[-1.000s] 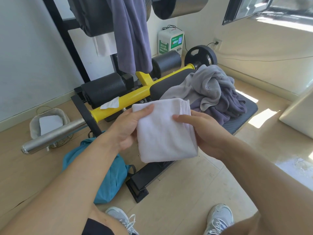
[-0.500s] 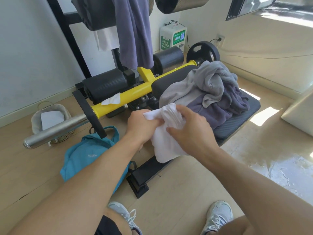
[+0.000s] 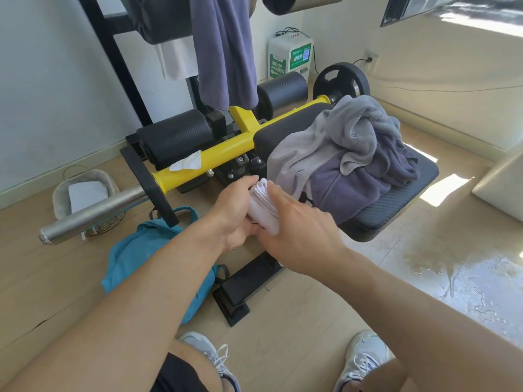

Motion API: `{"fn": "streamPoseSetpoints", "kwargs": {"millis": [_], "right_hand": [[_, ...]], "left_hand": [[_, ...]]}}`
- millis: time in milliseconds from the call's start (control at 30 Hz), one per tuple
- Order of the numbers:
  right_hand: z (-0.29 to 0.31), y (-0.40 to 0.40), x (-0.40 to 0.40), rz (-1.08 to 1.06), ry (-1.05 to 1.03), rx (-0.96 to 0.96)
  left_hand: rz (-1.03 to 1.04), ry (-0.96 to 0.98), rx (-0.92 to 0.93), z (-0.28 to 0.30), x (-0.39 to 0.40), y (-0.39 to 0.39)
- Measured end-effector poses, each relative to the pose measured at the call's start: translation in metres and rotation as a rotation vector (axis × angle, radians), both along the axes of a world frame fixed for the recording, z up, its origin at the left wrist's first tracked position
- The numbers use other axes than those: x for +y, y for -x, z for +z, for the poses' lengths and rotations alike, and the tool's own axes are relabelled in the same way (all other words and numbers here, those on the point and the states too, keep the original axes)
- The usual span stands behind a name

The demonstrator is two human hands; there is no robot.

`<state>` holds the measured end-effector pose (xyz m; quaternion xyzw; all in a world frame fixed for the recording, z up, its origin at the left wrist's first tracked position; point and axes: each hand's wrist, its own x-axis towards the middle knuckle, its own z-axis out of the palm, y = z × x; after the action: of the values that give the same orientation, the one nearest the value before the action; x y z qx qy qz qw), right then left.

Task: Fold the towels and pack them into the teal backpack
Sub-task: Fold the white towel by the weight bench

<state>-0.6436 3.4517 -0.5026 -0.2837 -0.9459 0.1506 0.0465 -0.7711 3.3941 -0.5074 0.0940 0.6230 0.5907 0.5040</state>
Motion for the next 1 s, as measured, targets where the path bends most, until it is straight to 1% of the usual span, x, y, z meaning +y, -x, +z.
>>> {"fn": "streamPoseSetpoints", "kwargs": {"millis": [100, 167, 233, 267, 333, 400, 467, 500, 567, 600, 667, 800, 933, 1000], "right_hand": [[-0.008, 0.0, 0.004, 0.045, 0.06, -0.076], [-0.008, 0.0, 0.012, 0.017, 0.111, -0.04], [-0.004, -0.001, 0.021, 0.013, 0.221, 0.047], [-0.001, -0.001, 0.026, 0.031, 0.301, 0.093], [0.005, -0.003, 0.032, 0.108, 0.425, 0.148], [0.01, -0.007, 0.036, 0.176, 0.484, 0.205], [0.012, -0.01, 0.039, 0.197, 0.557, 0.275], [0.011, -0.012, 0.041, 0.187, 0.633, 0.299], [0.008, -0.014, 0.047, 0.137, 0.792, 0.282], [0.005, -0.014, 0.048, 0.106, 0.833, 0.244], [0.0, -0.014, 0.047, 0.07, 0.809, 0.164], [0.0, -0.016, 0.044, 0.1, 0.559, 0.028], [0.002, -0.013, 0.038, 0.139, 0.456, 0.055], [0.001, -0.011, 0.036, 0.134, 0.45, 0.073]], "left_hand": [[-0.097, -0.024, -0.062, 0.004, -0.004, 0.006], [-0.245, -0.054, -0.006, 0.007, -0.009, 0.016], [-0.428, -0.056, 0.148, 0.006, -0.017, 0.034], [-0.496, -0.038, 0.26, 0.004, -0.021, 0.043], [-0.572, -0.016, 0.459, -0.001, -0.026, 0.055], [-0.587, -0.071, 0.498, -0.002, -0.027, 0.057], [-0.514, -0.114, 0.487, -0.002, -0.027, 0.055], [-0.472, -0.133, 0.484, -0.002, -0.026, 0.054], [-0.424, -0.15, 0.476, -0.002, -0.024, 0.053], [-0.416, -0.153, 0.477, -0.003, -0.024, 0.053], [-0.409, -0.144, 0.486, -0.003, -0.024, 0.051], [-0.332, -0.118, 0.514, -0.006, -0.023, 0.053], [-0.203, -0.078, 0.483, -0.008, -0.021, 0.058], [-0.16, -0.071, 0.463, -0.006, -0.02, 0.058]]}}
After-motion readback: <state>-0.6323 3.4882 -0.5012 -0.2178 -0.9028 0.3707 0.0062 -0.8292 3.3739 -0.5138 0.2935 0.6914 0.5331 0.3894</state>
